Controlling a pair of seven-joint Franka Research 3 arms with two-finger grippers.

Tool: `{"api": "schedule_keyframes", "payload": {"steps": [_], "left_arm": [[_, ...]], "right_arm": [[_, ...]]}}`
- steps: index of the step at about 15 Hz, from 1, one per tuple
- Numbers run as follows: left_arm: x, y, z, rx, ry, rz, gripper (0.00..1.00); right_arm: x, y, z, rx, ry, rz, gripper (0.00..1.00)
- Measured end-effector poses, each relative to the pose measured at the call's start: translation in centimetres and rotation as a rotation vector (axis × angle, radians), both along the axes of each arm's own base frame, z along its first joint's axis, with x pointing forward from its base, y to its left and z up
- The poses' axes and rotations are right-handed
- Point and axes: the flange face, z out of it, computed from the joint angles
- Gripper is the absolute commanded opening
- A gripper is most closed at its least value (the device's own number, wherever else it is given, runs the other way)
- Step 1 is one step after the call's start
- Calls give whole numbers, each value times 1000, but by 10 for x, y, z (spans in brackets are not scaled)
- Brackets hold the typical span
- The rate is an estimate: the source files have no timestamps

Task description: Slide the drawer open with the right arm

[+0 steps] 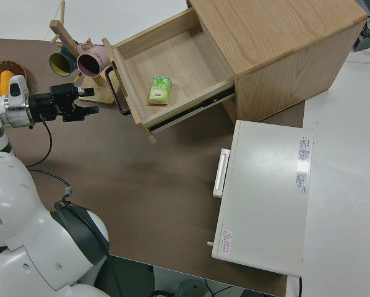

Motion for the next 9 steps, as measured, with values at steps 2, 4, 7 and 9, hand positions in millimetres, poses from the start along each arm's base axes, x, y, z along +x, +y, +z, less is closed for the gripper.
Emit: {"api": "schedule_keyframes", "payload": {"steps": [2, 4, 7, 9], "left_arm": [[0, 0, 0, 0, 0, 0, 998], [0, 0, 0, 0, 0, 0, 998], [0, 0, 0, 0, 0, 0, 995], [0, 0, 0, 0, 0, 0, 995]], "right_arm": [[-1, 2, 11, 50, 10, -23, 985], [0, 2, 36, 158, 28, -61, 985], [4, -7, 91, 334, 59, -89, 985], [9, -24, 120, 400, 73, -87, 985]]}}
